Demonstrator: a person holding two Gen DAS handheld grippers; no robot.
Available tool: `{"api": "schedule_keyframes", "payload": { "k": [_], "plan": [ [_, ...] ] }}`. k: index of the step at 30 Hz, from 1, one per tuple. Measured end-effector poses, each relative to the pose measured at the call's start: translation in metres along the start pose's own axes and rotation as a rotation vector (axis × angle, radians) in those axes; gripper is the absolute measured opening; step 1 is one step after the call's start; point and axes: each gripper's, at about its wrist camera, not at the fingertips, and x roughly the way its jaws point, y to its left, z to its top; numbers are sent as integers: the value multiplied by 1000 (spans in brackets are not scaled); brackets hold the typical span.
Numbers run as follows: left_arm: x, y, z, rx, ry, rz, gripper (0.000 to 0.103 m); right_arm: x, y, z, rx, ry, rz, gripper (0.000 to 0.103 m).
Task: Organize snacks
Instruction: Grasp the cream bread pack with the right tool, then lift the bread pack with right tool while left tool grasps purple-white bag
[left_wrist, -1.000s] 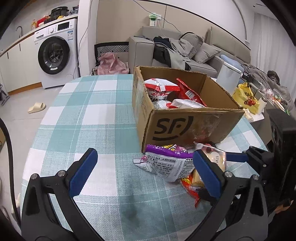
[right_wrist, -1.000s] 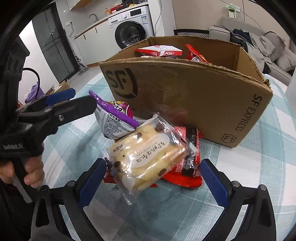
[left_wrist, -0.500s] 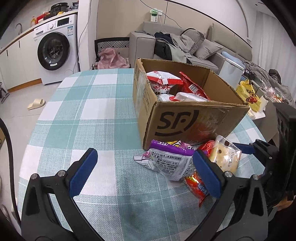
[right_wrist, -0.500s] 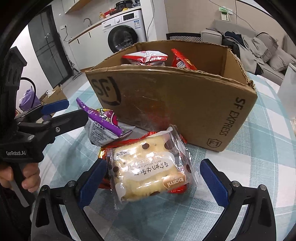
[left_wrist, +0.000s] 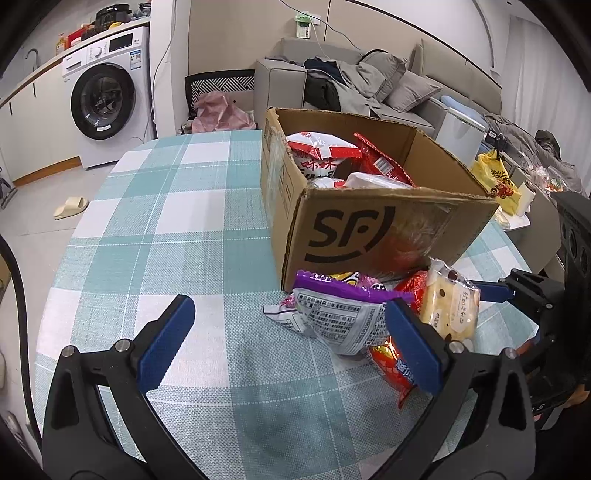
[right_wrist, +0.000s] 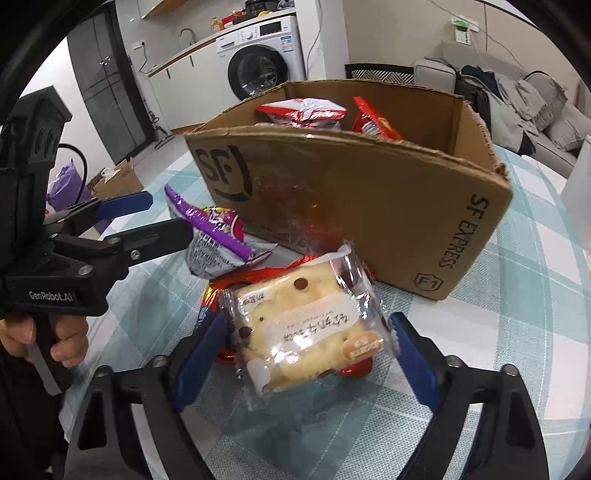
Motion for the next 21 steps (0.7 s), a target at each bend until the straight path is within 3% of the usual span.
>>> {"api": "schedule_keyframes", "payload": {
  "k": [21],
  "plan": [
    [4,0,-3,1,9,1,102,-22,-3,0,-17,-38,68,54]
  ]
}}
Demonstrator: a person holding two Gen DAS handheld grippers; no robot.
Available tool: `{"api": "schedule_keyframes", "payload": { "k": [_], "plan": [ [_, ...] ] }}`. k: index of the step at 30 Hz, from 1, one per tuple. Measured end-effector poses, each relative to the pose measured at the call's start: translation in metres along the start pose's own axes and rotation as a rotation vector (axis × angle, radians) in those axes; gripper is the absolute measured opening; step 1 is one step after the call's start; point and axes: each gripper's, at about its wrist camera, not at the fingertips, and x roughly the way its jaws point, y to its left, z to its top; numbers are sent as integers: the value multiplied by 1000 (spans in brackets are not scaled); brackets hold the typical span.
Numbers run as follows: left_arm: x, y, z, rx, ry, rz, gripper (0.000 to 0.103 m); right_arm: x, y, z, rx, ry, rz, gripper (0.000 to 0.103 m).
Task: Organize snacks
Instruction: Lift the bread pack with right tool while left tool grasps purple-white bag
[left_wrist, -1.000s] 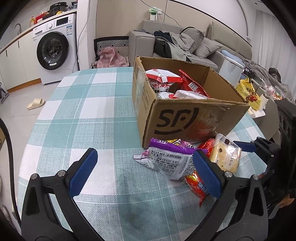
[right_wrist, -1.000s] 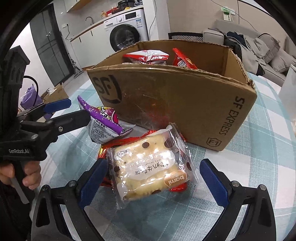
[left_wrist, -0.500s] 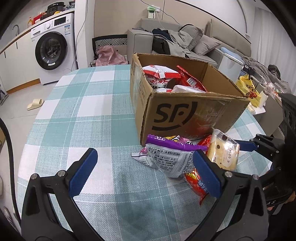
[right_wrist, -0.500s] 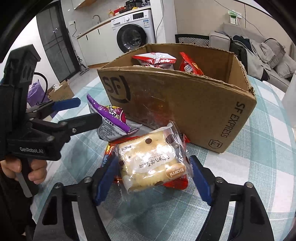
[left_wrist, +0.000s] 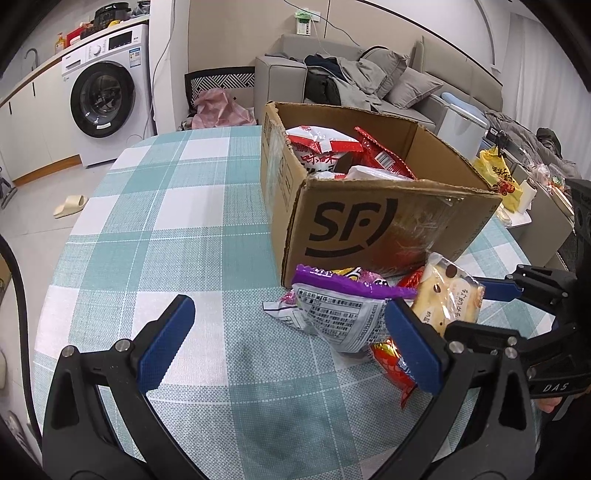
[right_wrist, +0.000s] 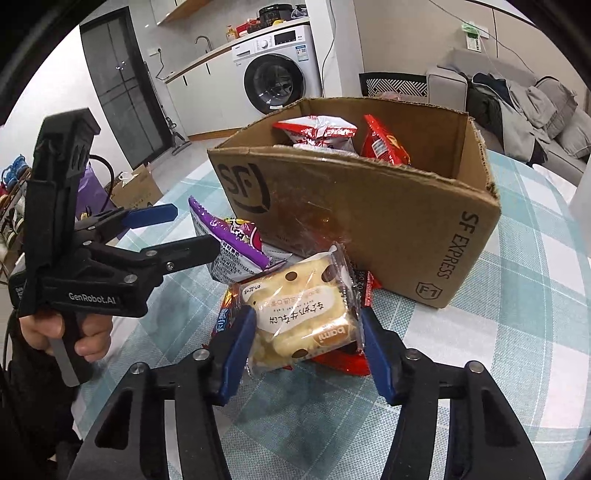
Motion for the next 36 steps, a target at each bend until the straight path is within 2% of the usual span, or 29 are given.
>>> {"api": "schedule_keyframes", "payload": {
  "k": [3,5,8,9,10,12,22,26,28,30,36],
  "plan": [
    [2,1,-1,0,4,-1,102,-3,-3,1,1,-7,1,49],
    [3,2,-1,1,4,0,102,-6,-4,2,-7,-8,-11,49],
    [3,3,-1,0,4,-1,102,-7,-8,1,-7,9,-2,57],
    [3,3,-1,1,5,-1,102,-8,-8,0,-15,12,-1,63],
    [4,4,-2,0,6,0,102,-6,-7,-1,-30,22,-1,75],
    [4,3,-1,1,8,0,102,-2,0,-3,-62,37,-8,83],
    [5,3,-2,2,14,-1,102,15,23,-9,-140,76,-62,86],
    [6,2,-2,4,17,-1,103,17,28,-7,-152,56,-78,85],
    [7,2,-2,5,19,-1,102,17,31,-8,-164,46,-73,68],
    [9,2,-3,4,23,-1,102,15,33,-7,-181,41,-76,63],
    [11,0,-3,10,25,-6,102,5,27,-4,-174,33,-48,61]
  ]
}}
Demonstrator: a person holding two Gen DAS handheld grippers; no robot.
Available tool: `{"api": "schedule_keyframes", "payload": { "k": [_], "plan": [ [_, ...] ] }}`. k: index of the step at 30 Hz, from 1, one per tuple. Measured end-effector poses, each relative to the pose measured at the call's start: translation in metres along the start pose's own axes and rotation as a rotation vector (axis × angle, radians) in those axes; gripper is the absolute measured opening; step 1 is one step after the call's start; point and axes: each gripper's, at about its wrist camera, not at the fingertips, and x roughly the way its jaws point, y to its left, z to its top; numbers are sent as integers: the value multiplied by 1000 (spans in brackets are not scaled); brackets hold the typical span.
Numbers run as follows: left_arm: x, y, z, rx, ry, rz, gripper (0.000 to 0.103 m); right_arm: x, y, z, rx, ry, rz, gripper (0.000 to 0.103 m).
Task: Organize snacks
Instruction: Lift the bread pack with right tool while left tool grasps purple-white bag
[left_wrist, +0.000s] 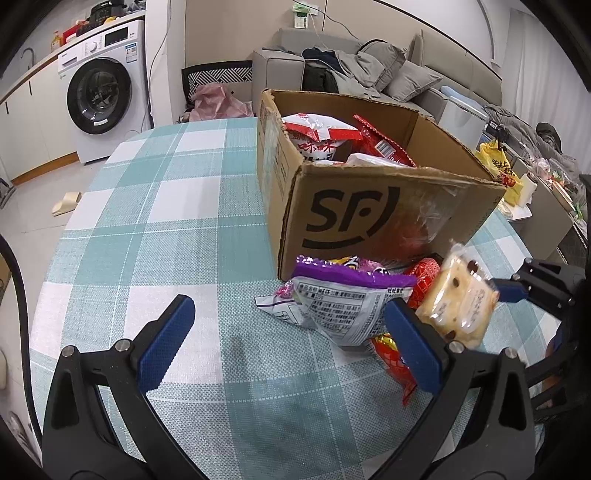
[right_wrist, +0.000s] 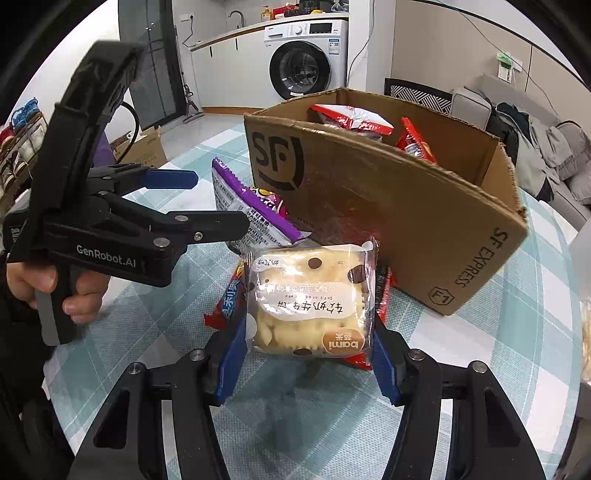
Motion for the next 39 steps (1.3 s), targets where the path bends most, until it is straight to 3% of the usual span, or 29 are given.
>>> {"api": "schedule_keyframes", "payload": {
  "k": [9,18,28,31,33,39],
  "plan": [
    [3,-10,0,6,4,-27,102,-30,-24,2,69,-50,-29,61],
    [11,-38,-2,89,9,15,102,-40,-36,2,104,-70,-26,61],
    [21,-46,0,143,-3,89,102,-53,-34,3,108,-96,-36,61],
    [20,-45,0,146,-11,56,89,-55,-33,3,106,-95,-38,61],
    [19,-46,0,153,-5,17,73,-56,-32,3,102,-97,-37,61],
    [15,-44,-3,167,-19,5,57,-60,-32,5,96,-105,-37,61]
  ]
}}
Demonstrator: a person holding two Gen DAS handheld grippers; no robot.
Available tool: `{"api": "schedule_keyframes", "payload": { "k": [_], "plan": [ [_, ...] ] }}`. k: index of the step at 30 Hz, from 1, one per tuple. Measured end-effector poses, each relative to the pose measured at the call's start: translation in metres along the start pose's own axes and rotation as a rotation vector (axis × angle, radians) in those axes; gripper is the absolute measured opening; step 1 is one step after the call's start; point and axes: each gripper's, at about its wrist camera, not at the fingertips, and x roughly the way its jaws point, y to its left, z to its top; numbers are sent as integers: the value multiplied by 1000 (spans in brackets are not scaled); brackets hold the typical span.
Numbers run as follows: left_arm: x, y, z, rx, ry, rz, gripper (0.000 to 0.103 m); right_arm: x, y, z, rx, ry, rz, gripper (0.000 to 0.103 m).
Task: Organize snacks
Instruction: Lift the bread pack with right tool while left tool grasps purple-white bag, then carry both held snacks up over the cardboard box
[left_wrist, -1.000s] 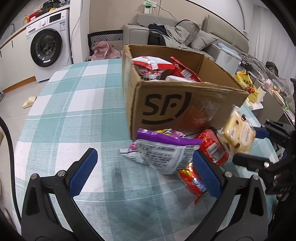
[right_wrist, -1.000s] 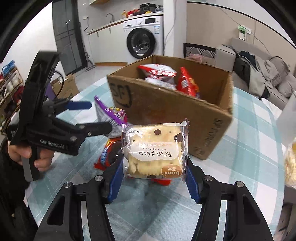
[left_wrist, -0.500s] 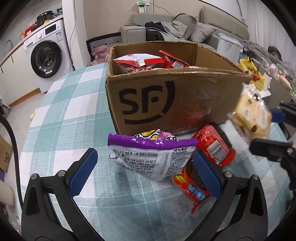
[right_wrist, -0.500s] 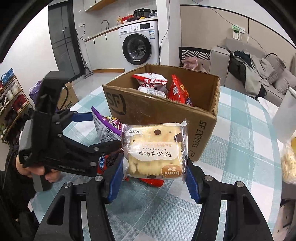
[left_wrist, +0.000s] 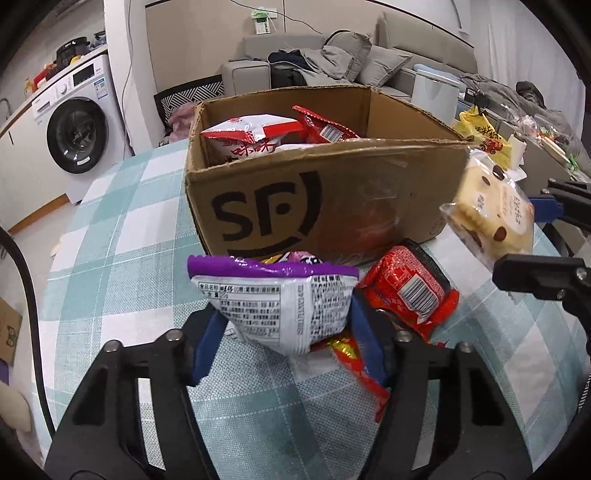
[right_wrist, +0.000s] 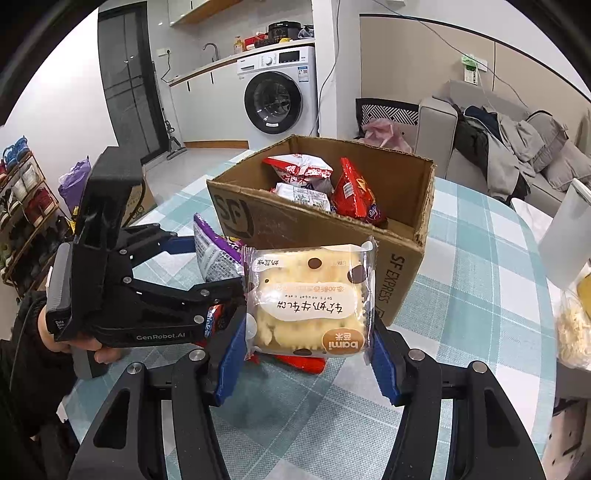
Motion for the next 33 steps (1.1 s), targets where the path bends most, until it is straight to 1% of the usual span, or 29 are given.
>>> {"api": "schedule_keyframes", "payload": {
  "k": [2,6,9,12,14,22,26,31,33],
  "plan": [
    [-3,3,-1,-12,-10,-18,56,-2,0,0,-1,-3,-2,61],
    [-16,6,-1,-27,-56,-26,54,-4,-2,0,0,-10,-4,61],
    [-28,7,0,-41,-79,-58,53,-8,-2,1,-1,-20,-4,61],
    [-38,9,3,-49,-97,-74,53,-14,-2,3,3,-37,-4,61],
    [-45,11,5,-64,-107,-103,53,-18,-2,4,7,-49,-6,61],
    [-78,15,13,-87,-174,-125,53,-31,-5,7,29,-92,-13,61],
    [-94,16,16,-93,-210,-117,53,-35,-8,8,73,-124,-19,61],
    [-110,21,20,-115,-236,-119,53,-33,-8,9,97,-132,3,61],
    [-115,24,22,-116,-247,-108,53,-30,-7,11,107,-131,19,61]
  ]
}}
